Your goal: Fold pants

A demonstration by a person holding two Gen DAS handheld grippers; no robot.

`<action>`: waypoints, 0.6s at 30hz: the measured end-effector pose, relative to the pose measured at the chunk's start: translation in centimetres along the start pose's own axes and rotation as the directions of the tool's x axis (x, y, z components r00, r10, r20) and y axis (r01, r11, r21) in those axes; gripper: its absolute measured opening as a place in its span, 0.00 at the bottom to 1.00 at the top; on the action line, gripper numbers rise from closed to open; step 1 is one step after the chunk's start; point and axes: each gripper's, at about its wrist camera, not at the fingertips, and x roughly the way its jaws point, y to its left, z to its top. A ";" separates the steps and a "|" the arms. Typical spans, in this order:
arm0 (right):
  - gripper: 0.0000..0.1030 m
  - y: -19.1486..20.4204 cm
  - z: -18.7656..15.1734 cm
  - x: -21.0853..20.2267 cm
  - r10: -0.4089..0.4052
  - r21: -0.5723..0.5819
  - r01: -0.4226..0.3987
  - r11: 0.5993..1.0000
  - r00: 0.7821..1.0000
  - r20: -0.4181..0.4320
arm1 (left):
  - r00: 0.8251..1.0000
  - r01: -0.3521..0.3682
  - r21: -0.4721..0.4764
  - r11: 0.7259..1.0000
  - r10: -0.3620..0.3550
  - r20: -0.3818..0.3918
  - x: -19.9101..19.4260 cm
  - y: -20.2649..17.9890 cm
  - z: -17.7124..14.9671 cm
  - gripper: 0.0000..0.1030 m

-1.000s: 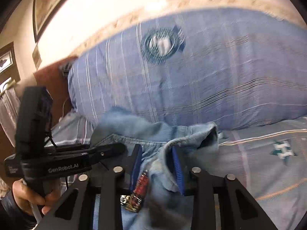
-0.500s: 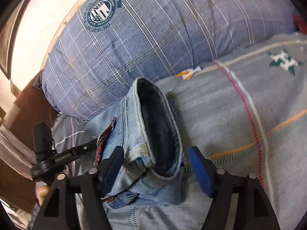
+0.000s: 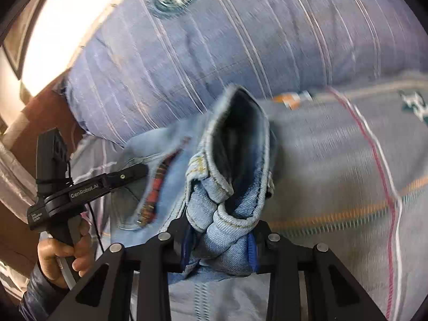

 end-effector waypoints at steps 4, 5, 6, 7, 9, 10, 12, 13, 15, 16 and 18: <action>0.33 1.0 2.5 0.5 0.008 -0.007 -0.007 1.000 0.999 0.046 | 0.999 -0.026 0.003 1.000 0.026 0.031 -0.1 0.0 2.4 0.25; 0.33 1.0 2.8 0.8 0.009 -0.009 -0.008 1.000 0.998 0.055 | 0.999 -0.035 -0.012 0.999 0.035 0.016 0.6 0.5 2.7 0.25; 0.33 0.8 3.0 1.1 0.008 -0.010 -0.008 1.000 0.998 0.059 | 0.999 -0.045 -0.023 0.999 0.045 -0.007 1.5 1.0 2.6 0.25; 0.33 0.5 3.1 1.8 0.006 -0.006 -0.006 1.000 0.999 0.052 | 0.998 -0.052 -0.029 0.998 0.052 -0.028 2.2 1.3 2.4 0.26; 0.34 -0.7 2.4 3.5 -0.007 0.019 0.007 1.000 1.000 -0.006 | 0.990 -0.100 -0.029 0.995 0.096 -0.105 4.6 2.3 1.0 0.35; 0.39 -1.5 1.6 4.8 -0.035 0.036 0.037 0.999 0.998 -0.045 | 0.986 -0.129 -0.021 0.991 0.126 -0.109 5.2 2.7 0.5 0.42; 0.57 -2.6 0.3 5.4 -0.060 0.046 0.062 0.997 0.997 -0.043 | 0.985 -0.141 -0.044 0.989 0.136 -0.104 5.5 4.0 -0.6 0.63; 0.68 -3.1 -0.1 5.2 -0.059 0.058 0.060 0.997 0.998 -0.030 | 0.987 -0.136 -0.069 0.988 0.129 -0.099 5.2 4.6 -0.9 0.68; 0.70 -3.6 -0.4 4.3 -0.055 0.076 0.056 0.996 0.998 -0.009 | 0.992 -0.114 -0.122 0.986 0.105 -0.076 3.6 5.6 -1.3 0.69; 0.71 -3.6 -0.4 3.6 -0.073 0.077 0.073 0.994 0.997 -0.009 | 0.992 -0.115 -0.128 0.985 0.109 -0.056 2.7 5.8 -1.4 0.69; 0.71 -2.8 -0.1 1.9 -0.103 0.047 0.101 0.994 0.994 0.031 | 0.990 -0.139 -0.117 0.983 0.142 0.010 -0.2 5.6 -1.8 0.69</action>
